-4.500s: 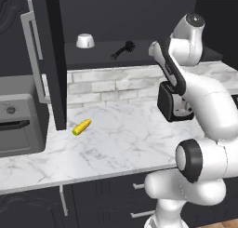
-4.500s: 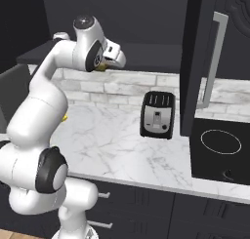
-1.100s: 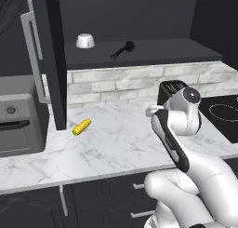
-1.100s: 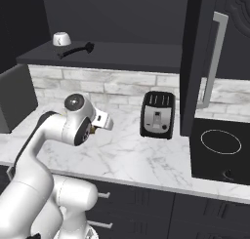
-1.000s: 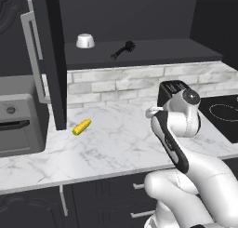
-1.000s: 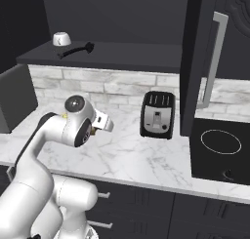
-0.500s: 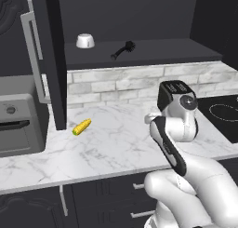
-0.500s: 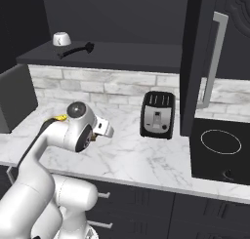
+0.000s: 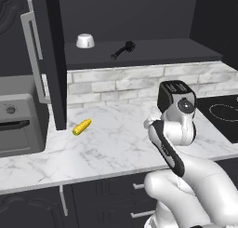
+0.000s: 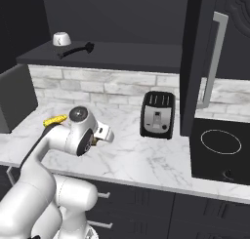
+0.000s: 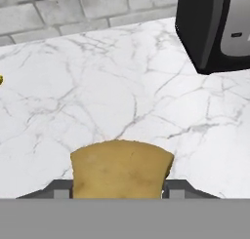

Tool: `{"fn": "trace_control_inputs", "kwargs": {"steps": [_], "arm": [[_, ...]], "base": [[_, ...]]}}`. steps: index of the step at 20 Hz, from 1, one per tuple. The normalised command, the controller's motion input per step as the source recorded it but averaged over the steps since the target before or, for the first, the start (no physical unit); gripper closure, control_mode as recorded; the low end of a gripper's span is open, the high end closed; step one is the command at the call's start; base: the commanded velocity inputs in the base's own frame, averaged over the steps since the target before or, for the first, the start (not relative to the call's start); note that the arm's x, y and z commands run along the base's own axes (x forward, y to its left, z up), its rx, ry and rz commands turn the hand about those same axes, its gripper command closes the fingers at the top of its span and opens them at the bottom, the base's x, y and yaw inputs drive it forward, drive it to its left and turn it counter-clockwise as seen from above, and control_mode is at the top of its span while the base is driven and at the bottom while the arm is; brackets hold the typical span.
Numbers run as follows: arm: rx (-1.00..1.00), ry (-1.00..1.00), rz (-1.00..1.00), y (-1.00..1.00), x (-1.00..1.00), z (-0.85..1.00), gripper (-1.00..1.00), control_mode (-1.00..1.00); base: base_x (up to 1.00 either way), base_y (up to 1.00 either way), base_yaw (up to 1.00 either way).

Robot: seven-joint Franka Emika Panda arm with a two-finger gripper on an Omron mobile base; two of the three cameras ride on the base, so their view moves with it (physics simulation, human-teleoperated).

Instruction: Pick the dish brush and sponge from the cabinet and place them on the counter.

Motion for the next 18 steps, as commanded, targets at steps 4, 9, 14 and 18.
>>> {"fn": "trace_control_inputs", "kwargs": {"steps": [4, 9, 14, 18], "arm": [[0.00, 0.00, 0.00, 0.00, 0.01, -0.20, 1.00, -1.00], [0.00, -0.01, 0.00, 0.00, 0.05, -0.24, 1.00, -1.00], [0.00, -0.01, 0.00, 0.00, 0.10, -0.26, 1.00, -1.00], [0.00, -0.02, 0.00, 0.00, 0.03, -0.36, 1.00, -1.00]], "base": [[0.00, 0.00, 0.00], [0.00, 0.00, 0.00], [0.00, 0.00, 0.00], [0.00, 0.00, 0.00]]}}
